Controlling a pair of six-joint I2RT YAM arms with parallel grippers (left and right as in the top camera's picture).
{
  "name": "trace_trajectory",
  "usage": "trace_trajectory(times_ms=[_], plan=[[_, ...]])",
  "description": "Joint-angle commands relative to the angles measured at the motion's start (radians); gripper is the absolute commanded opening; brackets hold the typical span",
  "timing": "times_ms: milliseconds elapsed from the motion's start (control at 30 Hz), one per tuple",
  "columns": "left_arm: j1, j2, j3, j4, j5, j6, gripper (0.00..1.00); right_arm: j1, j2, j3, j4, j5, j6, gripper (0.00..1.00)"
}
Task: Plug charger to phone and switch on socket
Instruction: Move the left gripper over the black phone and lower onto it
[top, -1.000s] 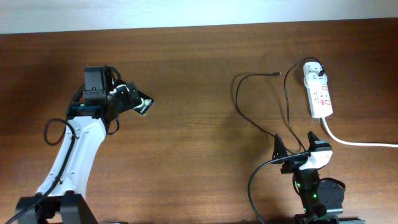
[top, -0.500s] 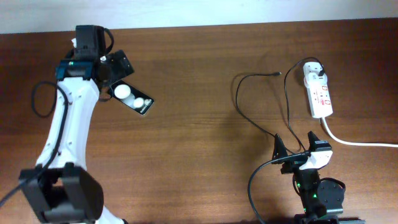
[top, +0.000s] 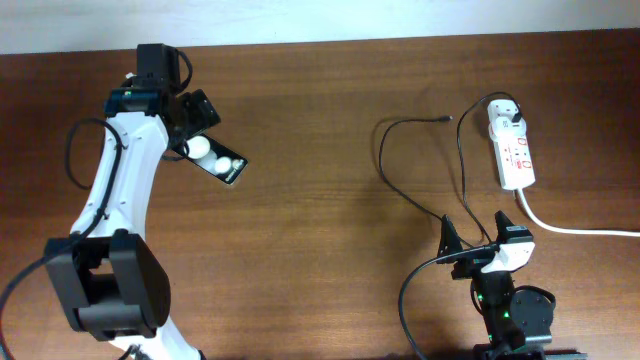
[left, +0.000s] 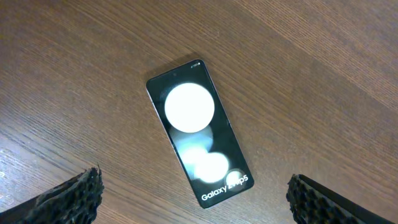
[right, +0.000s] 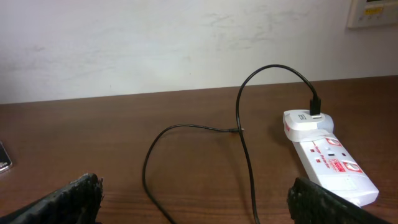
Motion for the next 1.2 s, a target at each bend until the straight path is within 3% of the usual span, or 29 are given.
trace_trajectory(times_ms=[0,200,700,967,1100,1167], plan=[[0.003,0.071,0.027,0.011,-0.003,-0.081,0.99,-0.006,-0.006,-0.007,-0.002,0.005,0.001,0.99],[0.003,0.256,0.027,0.077,0.03,-0.091,0.99,-0.006,-0.006,-0.007,-0.002,0.005,0.001,0.99],[0.003,0.317,0.027,0.024,0.029,-0.103,0.99,-0.006,-0.006,-0.007,-0.002,0.005,0.001,0.99],[0.003,0.317,0.027,0.017,0.037,-0.296,0.99,-0.006,-0.006,-0.007,-0.002,0.005,0.001,0.99],[0.003,0.317,0.027,0.021,0.074,-0.461,0.99,-0.006,-0.006,-0.007,-0.002,0.005,0.001,0.99],[0.002,0.318,0.027,0.048,0.091,-0.46,0.99,-0.006,-0.006,-0.007,-0.002,0.005,0.001,0.99]])
